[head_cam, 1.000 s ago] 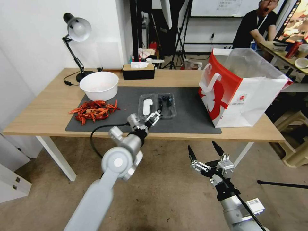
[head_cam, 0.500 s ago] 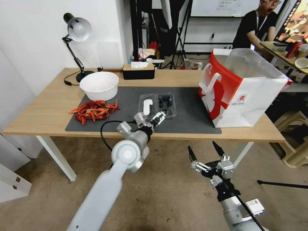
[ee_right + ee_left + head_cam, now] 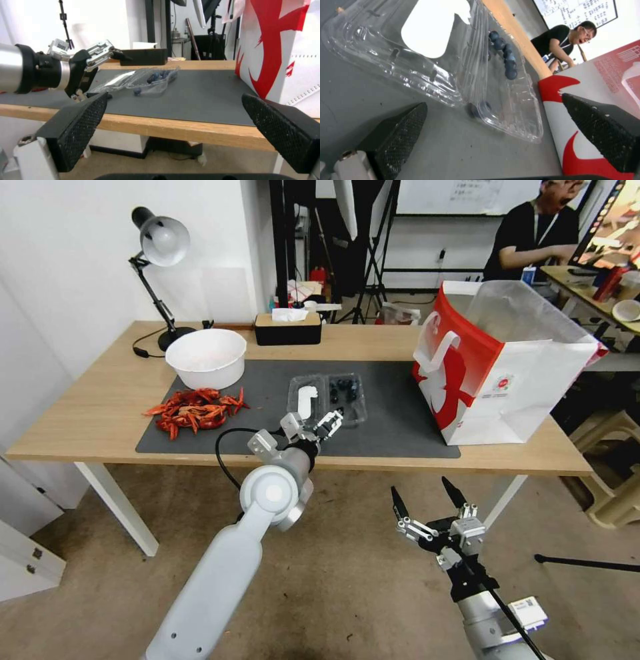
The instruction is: Close the takeout container lid, then place the container into the takeout bag.
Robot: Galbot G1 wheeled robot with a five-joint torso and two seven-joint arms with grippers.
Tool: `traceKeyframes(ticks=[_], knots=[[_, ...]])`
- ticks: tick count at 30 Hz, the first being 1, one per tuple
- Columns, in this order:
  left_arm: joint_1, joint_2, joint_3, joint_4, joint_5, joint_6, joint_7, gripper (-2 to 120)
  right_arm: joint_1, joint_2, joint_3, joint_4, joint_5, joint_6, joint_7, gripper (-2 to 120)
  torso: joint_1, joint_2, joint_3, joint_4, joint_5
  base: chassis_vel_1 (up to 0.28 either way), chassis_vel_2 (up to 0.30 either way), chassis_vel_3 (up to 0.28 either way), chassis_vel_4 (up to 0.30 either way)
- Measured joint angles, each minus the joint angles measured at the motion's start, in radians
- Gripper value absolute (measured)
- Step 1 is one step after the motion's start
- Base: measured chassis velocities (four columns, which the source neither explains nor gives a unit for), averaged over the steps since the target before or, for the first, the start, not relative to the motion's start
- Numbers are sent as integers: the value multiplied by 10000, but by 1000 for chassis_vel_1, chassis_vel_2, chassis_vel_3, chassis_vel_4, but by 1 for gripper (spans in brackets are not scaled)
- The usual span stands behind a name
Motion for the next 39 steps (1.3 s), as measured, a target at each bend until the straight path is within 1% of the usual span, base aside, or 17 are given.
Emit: traceKeyframes(ticks=[4, 13, 20, 21, 23, 24, 25, 28, 29, 30, 31, 32, 33, 34, 35, 37, 39], knots=[[-110, -96, -17, 143, 17, -35, -175, 100, 0, 41, -23, 17, -29, 0, -4, 100, 0, 2, -1, -1, 0, 0, 0, 0, 0], [-116, -180, -42, 241, 29, -219, -225, 100, -127, 65, -2, 44, -107, 63, -34, 100, -2, 3, -2, -2, 0, 0, 0, 0, 0], [-60, -187, -48, 277, 14, -928, 37, 100, -195, 209, -31, -51, -312, 181, -98, 100, 0, -1, 3, 2, -1, 0, 0, 0, 0], [-60, -187, -48, 277, 14, -928, 37, 100, -195, 209, -31, -51, -312, 181, -98, 100, 0, -1, 3, 2, -1, 0, 0, 0, 0], [20, -184, -73, 182, 4, -1133, 275, 100, -231, 242, -48, -89, -351, 223, -134, 100, 3, -3, 3, 5, -1, 0, 0, 0, 0], [71, -183, -73, 86, -9, -1191, 426, 100, -240, 262, -58, -98, -359, 236, -143, 100, 2, -3, 3, 4, 0, 0, 0, 0, 0], [71, -183, -73, 86, -9, -1191, 426, 100, -240, 262, -58, -98, -359, 236, -143, 100, 2, -3, 3, 4, 0, 0, 0, 0, 0], [196, -136, -72, -230, -81, -1336, 855, 100, -267, 292, -82, -112, -400, 259, -166, 100, 2, -3, 2, 3, 0, 0, 0, 0, 0], [196, -136, -72, -230, -81, -1336, 855, 100, -267, 292, -82, -112, -400, 259, -166, 100, 2, -3, 2, 3, 0, 0, 0, 0, 0], [214, -121, -74, -290, -84, -1449, 1047, 100, -275, 299, -86, -117, -410, 267, -177, 100, 2, -2, 2, 3, -1, 0, 0, 0, 0], [224, -104, -79, -300, -57, -1580, 1275, 100, -283, 302, -90, -118, -417, 272, -184, 100, 2, -2, 2, 2, 0, 0, 0, 0, 0], [224, -104, -79, -300, -57, -1580, 1275, 100, -283, 302, -90, -118, -417, 272, -184, 100, 2, -2, 2, 2, 0, 0, 0, 0, 0], [223, -90, -96, -296, 35, -1745, 1637, 100, -303, 303, -92, -118, -427, 276, -192, 100, 2, -2, 1, 2, 0, 0, 0, 0, 0], [212, -90, -98, -275, 126, -1846, 1842, 100, -308, 301, -93, -118, -431, 278, -195, 100, 2, -2, 1, 2, 0, 0, 0, 0, 0], [212, -90, -98, -275, 126, -1846, 1842, 100, -308, 301, -93, -118, -431, 278, -195, 100, 2, -2, 1, 2, 0, 0, 0, 0, 0], [134, -108, -72, -195, 376, -1985, 2256, 100, -313, 284, -92, -118, -441, 280, -200, 100, 2, -2, 1, 2, 0, 0, 0, 0, 0], [94, -117, -48, -174, 412, -1999, 2372, 100, -314, 275, -92, -118, -444, 280, -200, 100, 2, -1, 1, 2, 0, 0, 0, 0, 0]])
